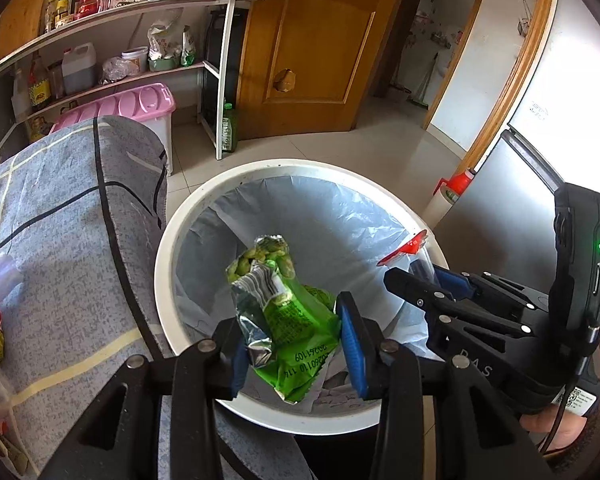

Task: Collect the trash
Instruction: 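Open both grippers to drop the green bag and cup into the bin, then grasp the purple grape juice carton with the left gripper while the right gripper grasps the maroon snack bag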

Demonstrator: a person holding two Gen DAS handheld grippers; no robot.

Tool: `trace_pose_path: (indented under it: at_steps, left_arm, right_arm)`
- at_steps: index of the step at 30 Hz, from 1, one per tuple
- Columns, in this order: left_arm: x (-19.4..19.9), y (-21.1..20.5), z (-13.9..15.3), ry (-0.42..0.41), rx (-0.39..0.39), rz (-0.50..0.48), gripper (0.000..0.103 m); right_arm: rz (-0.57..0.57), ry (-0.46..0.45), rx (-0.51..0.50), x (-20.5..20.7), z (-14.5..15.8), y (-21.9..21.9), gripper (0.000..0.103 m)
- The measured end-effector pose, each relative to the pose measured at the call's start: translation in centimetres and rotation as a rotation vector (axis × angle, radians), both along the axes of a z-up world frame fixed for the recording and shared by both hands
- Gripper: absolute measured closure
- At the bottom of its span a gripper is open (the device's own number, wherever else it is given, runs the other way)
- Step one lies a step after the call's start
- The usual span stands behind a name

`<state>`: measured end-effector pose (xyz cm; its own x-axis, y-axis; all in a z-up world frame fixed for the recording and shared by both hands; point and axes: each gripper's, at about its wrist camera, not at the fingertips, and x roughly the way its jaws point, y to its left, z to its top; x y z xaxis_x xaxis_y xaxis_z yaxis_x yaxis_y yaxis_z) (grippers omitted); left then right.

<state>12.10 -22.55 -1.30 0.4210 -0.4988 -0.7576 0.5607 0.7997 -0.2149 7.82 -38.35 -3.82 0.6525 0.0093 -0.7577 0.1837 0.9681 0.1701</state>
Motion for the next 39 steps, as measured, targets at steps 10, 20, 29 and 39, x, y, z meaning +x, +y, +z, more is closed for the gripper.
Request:
trace_pose_path:
  at_steps: [10,20,29,39]
  left_arm:
    - [0.4,0.9,-0.3,0.025,-0.014,0.019,0.043]
    - [-0.7,4.2,1.4,-0.025,-0.046,0.063,0.039]
    - [-2.6,10.2,3.1,-0.093,-0.052,0.174,0.037]
    - [-4.8,19.0,3.2,-0.123,-0.069,0.344,0.035]
  right_arm:
    - [0.0,0.011,0.002,0.0,-0.3,0.2,0.052]
    - [0.01,-0.03,0.021,-1.0,0.9,1.7,0.052]
    - [0.082,-0.112,0.048,-2.1,3.2,5.9,0.052]
    - [0.231,-0.132,0.071,-2.2,4.0,13.2,0.052]
